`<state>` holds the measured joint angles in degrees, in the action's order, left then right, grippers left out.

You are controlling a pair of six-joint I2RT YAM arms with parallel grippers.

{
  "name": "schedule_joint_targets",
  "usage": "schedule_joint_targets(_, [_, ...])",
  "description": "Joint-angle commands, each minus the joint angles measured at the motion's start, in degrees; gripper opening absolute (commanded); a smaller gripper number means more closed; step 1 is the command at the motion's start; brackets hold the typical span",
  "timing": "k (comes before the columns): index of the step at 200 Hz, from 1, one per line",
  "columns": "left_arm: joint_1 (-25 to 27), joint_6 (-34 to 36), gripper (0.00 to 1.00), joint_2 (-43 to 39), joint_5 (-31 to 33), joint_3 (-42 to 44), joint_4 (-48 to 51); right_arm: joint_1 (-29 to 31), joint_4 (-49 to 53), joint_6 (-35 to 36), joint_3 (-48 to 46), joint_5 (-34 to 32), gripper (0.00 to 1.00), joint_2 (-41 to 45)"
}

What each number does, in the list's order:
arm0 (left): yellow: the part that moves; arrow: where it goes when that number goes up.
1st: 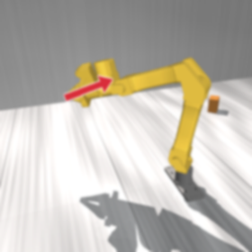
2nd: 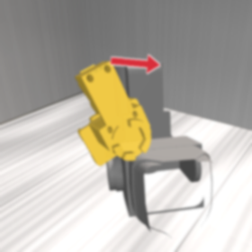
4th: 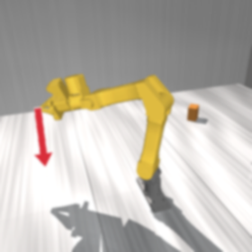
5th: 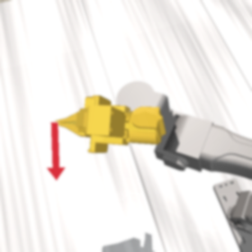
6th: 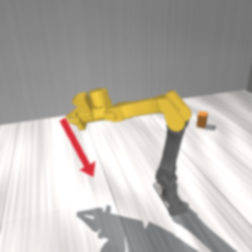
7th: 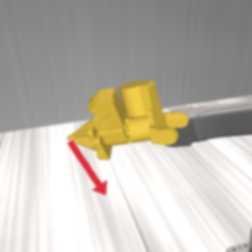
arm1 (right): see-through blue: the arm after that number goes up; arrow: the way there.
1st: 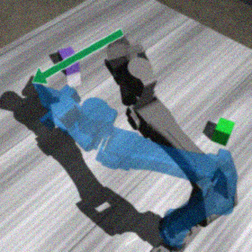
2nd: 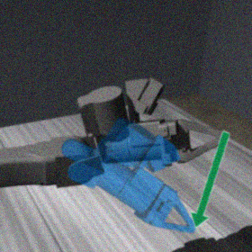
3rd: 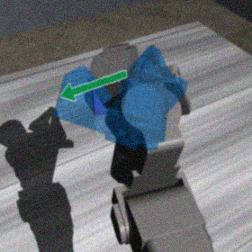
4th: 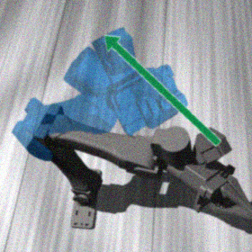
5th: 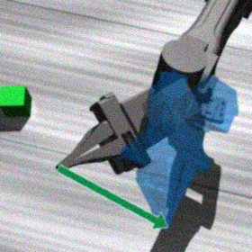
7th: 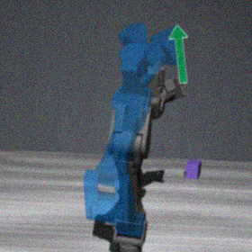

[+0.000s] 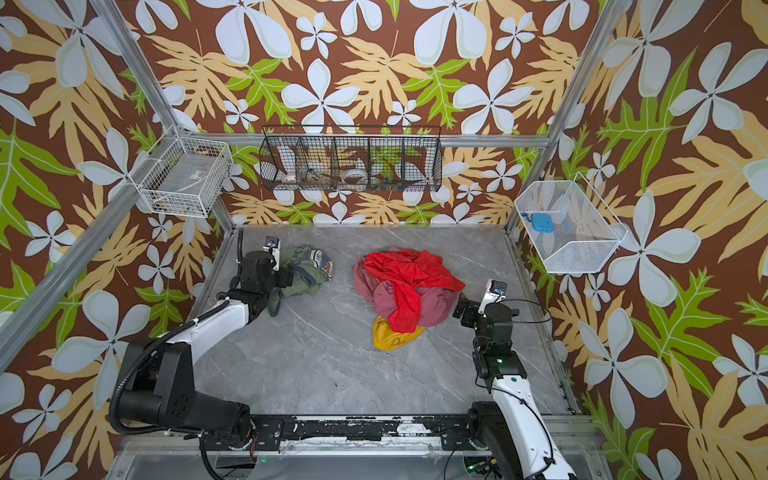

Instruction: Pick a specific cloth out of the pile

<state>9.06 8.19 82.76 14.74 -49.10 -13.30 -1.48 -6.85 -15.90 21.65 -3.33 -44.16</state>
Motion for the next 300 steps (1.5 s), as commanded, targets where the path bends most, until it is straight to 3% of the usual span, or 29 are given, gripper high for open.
schedule_joint_targets(1, [-0.1,-1.8,0.84,0.1,-2.4,-2.8,-3.0,0.0,-1.0,-0.8,-0.1,0.2,1.00,-0.6])
schedule_joint_targets(21, [-0.1,-4.2,0.76,4.8,-5.8,-10.3,2.2,0.1,-1.6,-1.2,0.3,1.1,1.00,-1.4])
schedule_joint_targets(50, [-0.1,-9.9,0.33,15.4,-14.8,-21.6,13.2,0.1,-1.8,-1.4,0.9,1.5,1.00,-2.1])
schedule_joint_targets(73, [-0.1,-17.5,0.18,20.5,-17.8,-22.3,14.0,0.1,-1.6,-1.2,1.1,0.8,1.00,-1.8])
schedule_joint_targets(111, [0.1,-25.5,0.11,25.2,-19.6,-20.4,14.5,0.0,-1.1,1.0,1.5,-0.9,1.00,-2.2])
schedule_joint_targets(178, [-0.1,-26.3,0.13,36.1,-15.1,-29.3,23.6,0.1,-2.7,3.0,1.2,-1.7,0.99,-4.7])
schedule_joint_targets(194, [-0.4,-26.7,0.13,37.0,-16.8,-30.2,23.2,0.0,-3.9,3.1,0.9,-2.7,1.00,-5.5])
schedule_joint_targets(214, [-0.4,-27.1,0.19,36.0,-16.9,-29.6,22.3,0.1,-5.3,3.6,0.6,-3.3,1.00,-6.3])
schedule_joint_targets(227, [-0.4,-27.2,0.28,34.5,-15.7,-28.8,22.2,0.1,-6.4,4.5,0.4,-4.1,1.00,-6.5])
schedule_joint_targets(251, [-0.4,-27.4,0.56,29.3,-15.7,-24.1,18.9,0.0,-8.8,6.2,-0.1,-7.3,1.00,-7.3])
schedule_joint_targets(276, [-0.3,-28.6,0.77,21.8,-15.8,-17.0,12.7,0.0,-13.7,8.0,-1.5,-9.6,0.99,-8.6])
schedule_joint_targets(287, [-0.3,-29.0,0.99,18.6,-15.4,-14.0,10.0,-0.1,-16.7,8.6,-2.4,-9.4,0.99,-9.3])
schedule_joint_targets(300, [-0.3,-29.4,1.00,14.8,-14.6,-10.6,7.0,-0.2,-20.9,9.5,-3.8,-9.0,1.00,-10.2])
